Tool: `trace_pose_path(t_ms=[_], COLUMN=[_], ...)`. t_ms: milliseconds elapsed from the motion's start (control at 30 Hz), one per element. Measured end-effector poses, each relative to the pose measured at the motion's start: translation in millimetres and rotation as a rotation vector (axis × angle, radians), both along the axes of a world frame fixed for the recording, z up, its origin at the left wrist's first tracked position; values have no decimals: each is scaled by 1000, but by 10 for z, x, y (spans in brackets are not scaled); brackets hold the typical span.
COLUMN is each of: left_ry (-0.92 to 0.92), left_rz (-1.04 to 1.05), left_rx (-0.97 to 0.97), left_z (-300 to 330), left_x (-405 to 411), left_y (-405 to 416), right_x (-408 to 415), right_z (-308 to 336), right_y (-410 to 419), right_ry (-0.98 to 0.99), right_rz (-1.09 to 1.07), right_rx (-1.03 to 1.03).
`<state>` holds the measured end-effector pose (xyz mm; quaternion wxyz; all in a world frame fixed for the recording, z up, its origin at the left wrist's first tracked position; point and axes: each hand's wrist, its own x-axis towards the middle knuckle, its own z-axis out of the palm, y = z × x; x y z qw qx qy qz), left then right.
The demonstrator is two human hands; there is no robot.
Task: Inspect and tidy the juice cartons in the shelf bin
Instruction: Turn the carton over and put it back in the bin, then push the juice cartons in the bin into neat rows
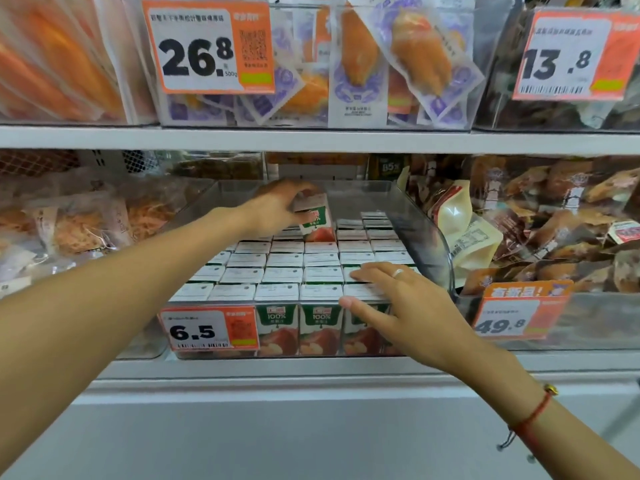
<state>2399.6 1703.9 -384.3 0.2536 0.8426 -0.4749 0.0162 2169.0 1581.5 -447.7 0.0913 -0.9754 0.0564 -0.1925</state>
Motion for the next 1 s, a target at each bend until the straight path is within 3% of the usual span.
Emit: trace_pose_path(t_ms=[533,700,800,1000], left_ry=[90,83,23,85], left_rz=[-96,2,78,68], left_rx=[175,99,188,260], left_z=[-297,-255,-199,-187], left_x=[-15,113,222,356], left_y=[-94,-189,-292,-491], right_x=[-8,-18,-19,1], right_z=[3,-3,-13,-42], right_y=[6,8,17,23], right_ry=[8,-3,-2,-13], right_rz=[-13,-27,-25,-22], right_rx=[2,-32,-45,-60])
